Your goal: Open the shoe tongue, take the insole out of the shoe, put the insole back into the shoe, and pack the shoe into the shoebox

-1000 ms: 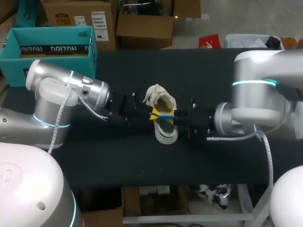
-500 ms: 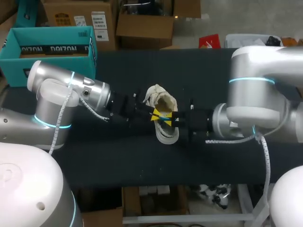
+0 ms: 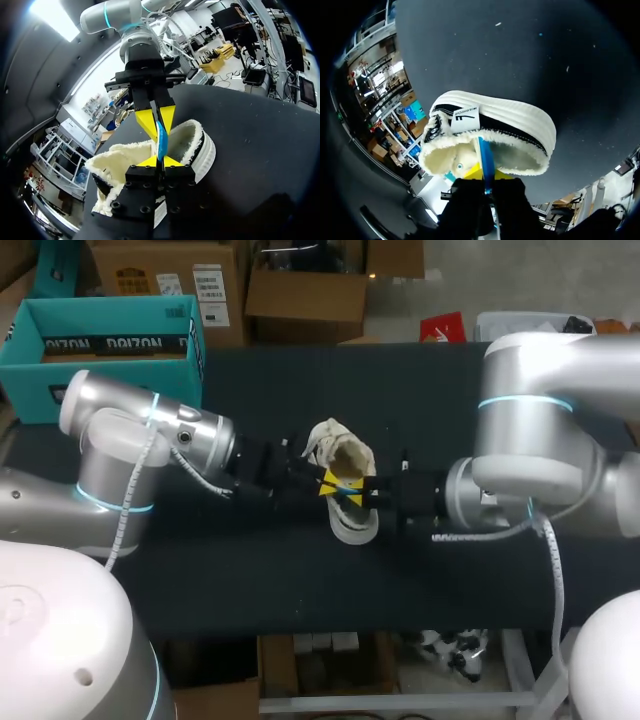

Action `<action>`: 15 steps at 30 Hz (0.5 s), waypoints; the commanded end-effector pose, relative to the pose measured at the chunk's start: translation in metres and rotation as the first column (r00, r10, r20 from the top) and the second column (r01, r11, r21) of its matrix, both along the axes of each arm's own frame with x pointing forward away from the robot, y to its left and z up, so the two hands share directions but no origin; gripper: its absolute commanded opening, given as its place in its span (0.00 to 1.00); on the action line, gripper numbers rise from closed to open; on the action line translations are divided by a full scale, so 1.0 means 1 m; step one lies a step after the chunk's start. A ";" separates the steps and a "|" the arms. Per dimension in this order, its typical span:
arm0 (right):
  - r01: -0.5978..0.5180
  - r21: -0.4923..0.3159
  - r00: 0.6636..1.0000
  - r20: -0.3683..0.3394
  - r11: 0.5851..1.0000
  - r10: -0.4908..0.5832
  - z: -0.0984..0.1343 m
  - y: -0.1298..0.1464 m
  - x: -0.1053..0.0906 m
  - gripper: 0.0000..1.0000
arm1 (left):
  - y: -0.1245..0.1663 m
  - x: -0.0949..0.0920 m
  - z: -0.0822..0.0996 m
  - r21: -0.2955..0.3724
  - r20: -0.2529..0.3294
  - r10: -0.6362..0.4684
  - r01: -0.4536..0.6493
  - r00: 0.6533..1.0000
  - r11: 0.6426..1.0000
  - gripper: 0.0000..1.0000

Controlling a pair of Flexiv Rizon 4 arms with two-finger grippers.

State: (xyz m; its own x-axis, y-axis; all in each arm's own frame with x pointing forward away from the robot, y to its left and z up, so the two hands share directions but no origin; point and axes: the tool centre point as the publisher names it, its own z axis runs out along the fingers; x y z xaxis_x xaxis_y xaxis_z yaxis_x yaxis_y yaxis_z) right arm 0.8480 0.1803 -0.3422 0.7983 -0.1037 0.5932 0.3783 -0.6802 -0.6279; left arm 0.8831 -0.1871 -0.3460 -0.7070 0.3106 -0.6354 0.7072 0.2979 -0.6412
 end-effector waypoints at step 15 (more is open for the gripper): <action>-0.026 -0.039 0.994 -0.105 0.999 0.022 -0.022 -0.008 0.005 0.00 | 0.024 -0.014 0.037 -0.066 -0.063 -0.023 0.019 0.998 0.998 1.00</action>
State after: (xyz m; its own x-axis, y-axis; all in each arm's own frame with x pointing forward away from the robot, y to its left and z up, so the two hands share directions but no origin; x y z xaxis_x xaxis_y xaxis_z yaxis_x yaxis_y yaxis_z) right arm 0.8463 0.1719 -0.3604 0.8314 -0.1008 0.5464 0.3326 -0.6975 -0.6348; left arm 0.8752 -0.1731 -0.3178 -0.7356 0.2907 -0.6118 0.6746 0.2327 -0.7006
